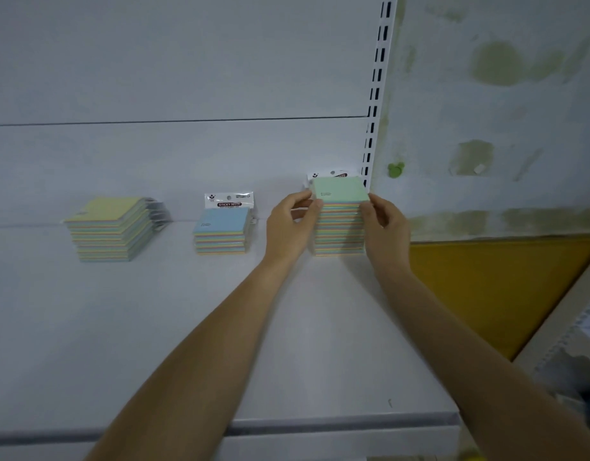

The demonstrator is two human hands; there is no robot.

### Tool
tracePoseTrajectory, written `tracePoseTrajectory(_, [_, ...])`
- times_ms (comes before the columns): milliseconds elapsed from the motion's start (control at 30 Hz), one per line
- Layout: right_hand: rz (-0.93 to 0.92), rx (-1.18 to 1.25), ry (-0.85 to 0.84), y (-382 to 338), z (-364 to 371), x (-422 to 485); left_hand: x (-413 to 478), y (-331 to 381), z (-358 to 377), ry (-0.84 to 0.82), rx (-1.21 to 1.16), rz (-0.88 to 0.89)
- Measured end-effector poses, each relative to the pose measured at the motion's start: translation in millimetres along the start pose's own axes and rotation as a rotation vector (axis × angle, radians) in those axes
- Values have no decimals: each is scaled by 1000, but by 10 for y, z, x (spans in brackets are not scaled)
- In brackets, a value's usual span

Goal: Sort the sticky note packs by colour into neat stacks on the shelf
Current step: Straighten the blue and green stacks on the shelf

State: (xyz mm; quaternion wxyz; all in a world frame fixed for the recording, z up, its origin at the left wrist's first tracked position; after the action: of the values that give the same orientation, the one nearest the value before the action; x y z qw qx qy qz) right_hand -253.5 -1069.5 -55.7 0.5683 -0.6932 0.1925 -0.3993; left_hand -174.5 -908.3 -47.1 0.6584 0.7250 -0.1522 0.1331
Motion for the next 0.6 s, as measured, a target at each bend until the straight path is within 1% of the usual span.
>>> tracePoseTrajectory(100, [54, -7, -57, 97, 7, -54, -20, -94, 24, -41, 53, -45])
tracePoseTrajectory(167, [113, -23, -115, 191, 29, -73, -29, -179, 73, -123, 140, -69])
tracePoseTrajectory(267, [65, -212, -253, 232, 151, -83, -88, -306, 176, -299, 269, -114])
tracePoseTrajectory(300, [38, -279, -282, 227, 182, -91, -107, -331, 195, -332, 304, -115])
tracePoseTrajectory(400, [-7, -359, -306, 236, 218, -90, -121, -308, 188, -325, 384, -52])
tracePoseTrajectory(533, [-38, -388, -314, 219, 211, -84, -106, -289, 182, -314, 371, -26])
tracePoseTrajectory(600, [-16, -385, -319, 238, 218, -86, -107, -297, 191, -315, 387, -18])
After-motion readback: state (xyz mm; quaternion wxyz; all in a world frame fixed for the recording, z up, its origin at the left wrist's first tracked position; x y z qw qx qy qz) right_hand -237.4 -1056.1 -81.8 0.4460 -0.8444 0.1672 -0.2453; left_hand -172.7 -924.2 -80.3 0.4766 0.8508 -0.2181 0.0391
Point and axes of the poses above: each hand's wrist, its own x-axis towards the middle knuckle, its own z-axis out of the palm, y = z × x, the point moved 9 cm from there along x, towards the middle knuckle, and after that the axes turned 5 degrees about y, right-handed, at the moved point
